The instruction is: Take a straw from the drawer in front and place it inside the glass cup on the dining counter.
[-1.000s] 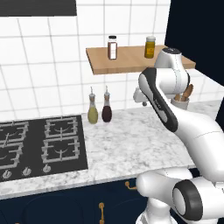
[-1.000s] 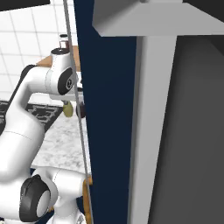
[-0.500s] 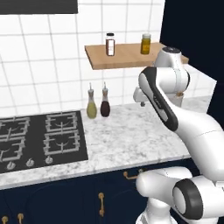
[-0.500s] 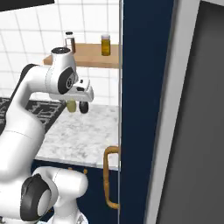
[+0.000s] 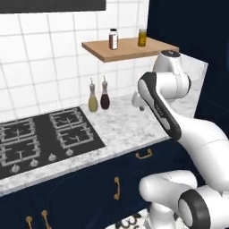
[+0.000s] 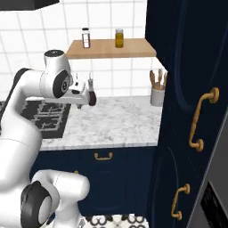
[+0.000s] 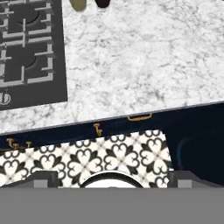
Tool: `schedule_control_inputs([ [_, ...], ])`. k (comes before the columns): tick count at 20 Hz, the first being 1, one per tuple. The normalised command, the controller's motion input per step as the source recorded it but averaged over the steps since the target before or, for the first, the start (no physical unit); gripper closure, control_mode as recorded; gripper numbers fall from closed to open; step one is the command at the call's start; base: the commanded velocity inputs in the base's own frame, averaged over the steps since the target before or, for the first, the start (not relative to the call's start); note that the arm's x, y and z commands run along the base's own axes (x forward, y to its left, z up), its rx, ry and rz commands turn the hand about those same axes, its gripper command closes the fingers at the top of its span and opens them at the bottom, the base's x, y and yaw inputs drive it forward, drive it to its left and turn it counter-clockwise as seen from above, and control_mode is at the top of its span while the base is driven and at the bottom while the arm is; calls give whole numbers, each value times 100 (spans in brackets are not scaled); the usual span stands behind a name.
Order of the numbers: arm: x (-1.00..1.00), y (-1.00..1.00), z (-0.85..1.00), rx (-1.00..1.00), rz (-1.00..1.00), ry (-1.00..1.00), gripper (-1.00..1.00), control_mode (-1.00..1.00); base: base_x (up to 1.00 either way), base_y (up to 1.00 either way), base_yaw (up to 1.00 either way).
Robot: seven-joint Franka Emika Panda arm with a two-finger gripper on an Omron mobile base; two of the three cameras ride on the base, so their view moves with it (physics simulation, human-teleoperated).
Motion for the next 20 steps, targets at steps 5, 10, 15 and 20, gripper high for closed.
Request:
schedule_control_inputs([
  [5,0,0,0,0,0,0,-100,100,12,40,-54],
  [10,0,0,0,0,0,0,-100,100,1,57,-36],
  [15,0,0,0,0,0,0,-100,100,2,81,-39],
  [20,0,0,0,0,0,0,-100,100,34,50,-39],
])
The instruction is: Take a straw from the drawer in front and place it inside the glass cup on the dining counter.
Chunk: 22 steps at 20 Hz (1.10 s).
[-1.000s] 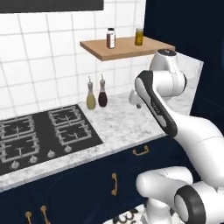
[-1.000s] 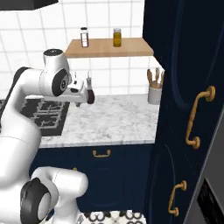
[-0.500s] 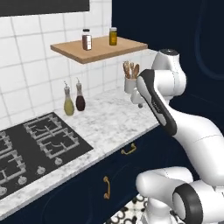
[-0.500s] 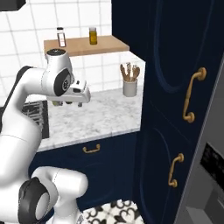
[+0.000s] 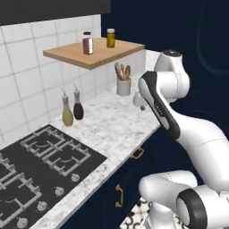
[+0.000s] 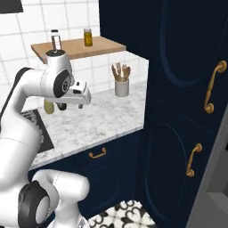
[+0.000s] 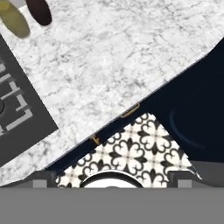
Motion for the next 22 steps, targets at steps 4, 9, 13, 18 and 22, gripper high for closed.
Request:
schedule_control_inputs([
  [4,0,0,0,0,0,0,-100,100,13,25,-33],
  [9,0,0,0,0,0,0,-100,100,-49,14,-21],
  [13,0,0,0,0,0,0,-100,100,-25,21,-17],
  [18,0,-5,-21,4,0,0,-100,-100,0,7,-5],
  [22,-4,-85,-98,45,0,-1,-100,-100,0,0,0],
])
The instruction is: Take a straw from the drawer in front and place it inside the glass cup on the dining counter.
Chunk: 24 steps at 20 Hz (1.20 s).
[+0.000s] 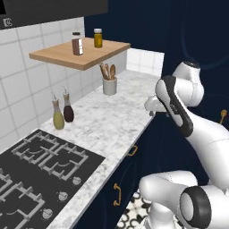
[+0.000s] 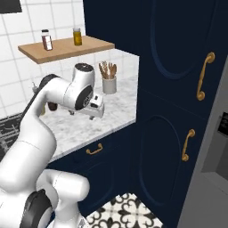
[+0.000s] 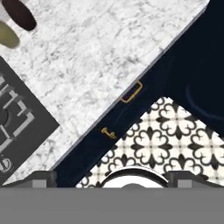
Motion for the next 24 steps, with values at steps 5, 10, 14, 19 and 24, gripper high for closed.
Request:
schedule_control_inputs([
  [5,-10,-82,-99,53,0,8,-100,-100,0,0,0],
  [10,0,-67,-99,55,0,6,-100,-100,0,0,0],
  [14,17,-8,-100,50,-8,13,-100,-100,0,0,0],
  [19,42,33,-82,32,-18,5,-100,-100,0,0,0],
  [24,36,63,-18,9,-23,-1,-100,-100,0,0,0],
])
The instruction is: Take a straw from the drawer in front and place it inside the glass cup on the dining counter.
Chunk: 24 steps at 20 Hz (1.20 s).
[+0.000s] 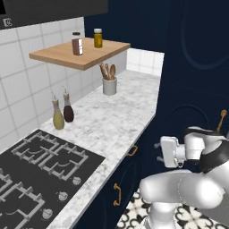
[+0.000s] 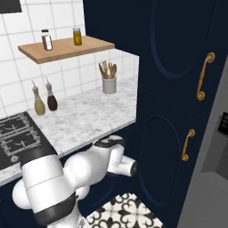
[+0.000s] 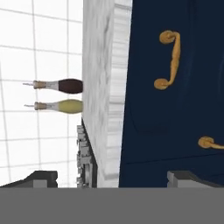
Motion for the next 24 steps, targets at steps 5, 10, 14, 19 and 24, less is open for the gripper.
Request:
schedule_control_inputs([
  [5,19,59,-24,-1,-17,-1,-100,-100,0,0,0],
  [10,23,24,-8,0,-11,0,-100,-100,0,0,0],
  [14,46,-1,-14,3,-2,0,-100,-100,0,0,0],
  [19,9,-3,-55,1,0,0,-100,-100,0,0,0],
  [24,13,-16,-41,8,0,0,-100,-100,0,0,0],
])
